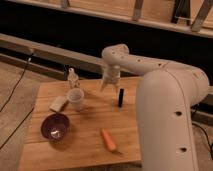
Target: Knock the eraser over
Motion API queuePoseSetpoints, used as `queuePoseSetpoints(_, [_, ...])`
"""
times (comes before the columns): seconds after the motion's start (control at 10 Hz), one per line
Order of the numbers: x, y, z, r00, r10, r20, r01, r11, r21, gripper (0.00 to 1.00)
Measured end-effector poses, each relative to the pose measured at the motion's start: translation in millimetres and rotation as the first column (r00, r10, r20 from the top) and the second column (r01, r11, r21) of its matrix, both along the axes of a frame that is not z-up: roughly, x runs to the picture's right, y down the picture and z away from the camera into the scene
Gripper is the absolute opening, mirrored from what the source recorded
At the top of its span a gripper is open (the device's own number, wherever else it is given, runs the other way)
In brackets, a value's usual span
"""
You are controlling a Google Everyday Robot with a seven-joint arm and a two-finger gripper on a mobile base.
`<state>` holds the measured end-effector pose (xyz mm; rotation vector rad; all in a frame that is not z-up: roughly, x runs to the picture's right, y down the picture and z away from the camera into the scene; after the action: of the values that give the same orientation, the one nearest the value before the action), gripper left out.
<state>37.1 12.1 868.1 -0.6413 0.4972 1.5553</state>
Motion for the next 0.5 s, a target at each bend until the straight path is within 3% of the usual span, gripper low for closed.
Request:
queuePoseSetpoints(0.2, [11,1,7.4,1.0,-0.009,-0.029,0.008,0.9997,-0.021,0.65])
queuePoseSetpoints(0.5, [34,10,4.2,0.995,-0.026,-0.095,0.02,0.9973,-0.071,0.65])
